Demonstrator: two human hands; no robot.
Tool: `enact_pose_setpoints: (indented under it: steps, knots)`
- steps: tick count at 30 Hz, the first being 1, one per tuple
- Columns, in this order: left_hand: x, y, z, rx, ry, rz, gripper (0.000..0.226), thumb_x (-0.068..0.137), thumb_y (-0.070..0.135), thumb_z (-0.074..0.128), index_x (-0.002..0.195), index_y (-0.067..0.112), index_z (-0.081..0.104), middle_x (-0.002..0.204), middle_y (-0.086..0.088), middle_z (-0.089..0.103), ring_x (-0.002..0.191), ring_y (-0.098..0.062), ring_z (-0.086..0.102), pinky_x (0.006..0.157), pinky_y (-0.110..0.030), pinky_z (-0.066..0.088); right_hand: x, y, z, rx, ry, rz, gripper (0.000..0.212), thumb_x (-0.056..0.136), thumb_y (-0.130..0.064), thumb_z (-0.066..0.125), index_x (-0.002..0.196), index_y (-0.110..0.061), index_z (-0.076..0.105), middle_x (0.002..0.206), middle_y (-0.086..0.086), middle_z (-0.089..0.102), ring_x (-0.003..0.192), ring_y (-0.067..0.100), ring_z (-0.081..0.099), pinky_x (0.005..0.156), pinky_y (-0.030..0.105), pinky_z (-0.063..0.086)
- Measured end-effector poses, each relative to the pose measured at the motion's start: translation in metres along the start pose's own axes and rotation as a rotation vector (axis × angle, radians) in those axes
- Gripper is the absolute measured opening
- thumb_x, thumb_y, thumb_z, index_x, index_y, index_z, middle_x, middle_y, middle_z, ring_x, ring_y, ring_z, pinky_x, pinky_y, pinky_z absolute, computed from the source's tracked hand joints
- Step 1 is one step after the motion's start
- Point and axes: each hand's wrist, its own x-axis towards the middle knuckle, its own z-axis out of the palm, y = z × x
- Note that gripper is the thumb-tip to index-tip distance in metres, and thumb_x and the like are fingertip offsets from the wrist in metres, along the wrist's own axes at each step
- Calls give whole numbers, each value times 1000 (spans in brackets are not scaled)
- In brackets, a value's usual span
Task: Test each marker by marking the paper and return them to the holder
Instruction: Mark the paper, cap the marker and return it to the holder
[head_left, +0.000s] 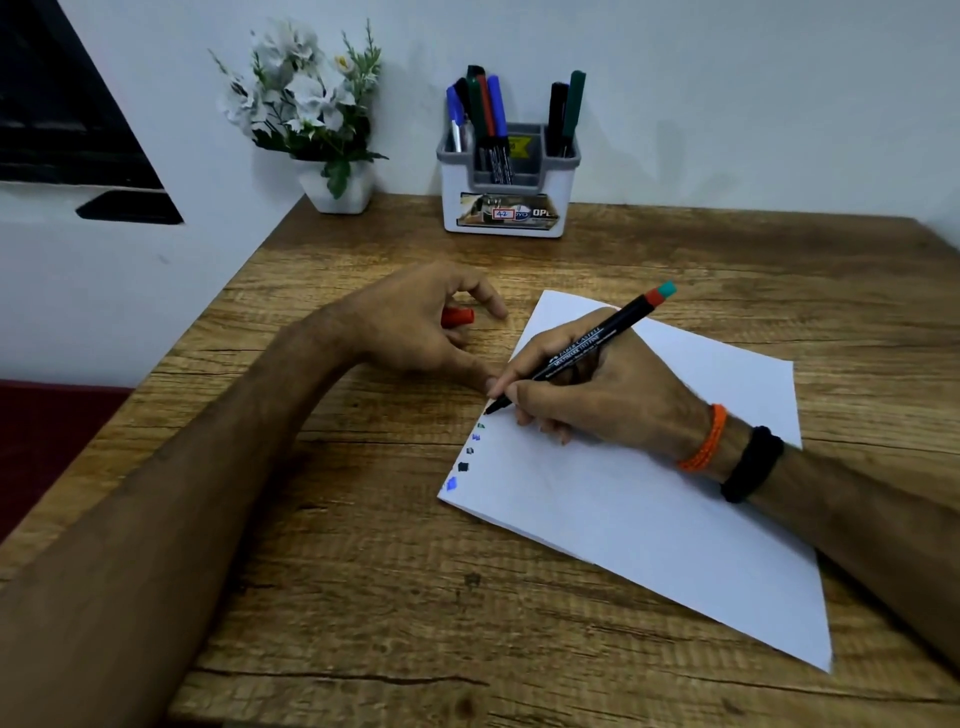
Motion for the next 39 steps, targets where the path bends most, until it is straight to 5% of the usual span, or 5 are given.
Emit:
enact_pose_setpoints:
  steps: [5,10,15,31,39]
  knots:
    - [0,1,0,12,6,-15,58,64,29,84,116,20,60,72,16,44,54,-2,44,52,-7,36,0,-1,1,-15,9,14,10,86,3,67,87,-1,76,62,3,70,48,5,62,46,18,48]
    - [0,0,2,8,10,-5,62,59,33,84,116,22,60,83,21,49,89,-10,53,50,-6,38,0,-2,2,-10,5,27,10,86,3,67,86,-1,76,62,5,69,48,5,61,45,17,47]
    - [1,0,1,36,15,-21,60,61,32,85,115,24,60,73,20,42,55,2,48,53,-8,35,-1,-3,1,-14,18,32,10,85,3,67,86,-1,76,61,4,69,47,4,61,45,15,47]
    - [1,-2,0,44,6,-12,60,62,32,85,115,23,60,68,17,42,48,14,48,55,-15,34,1,-3,2,-21,1,47,8,86,1,68,87,-2,76,62,0,69,50,3,62,46,15,47]
    - [0,-1,0,22,8,-27,60,61,31,84,115,23,60,68,20,40,51,10,49,52,-6,35,1,-3,3,-15,6,48,10,85,4,67,86,-1,76,61,2,69,48,3,61,45,15,46]
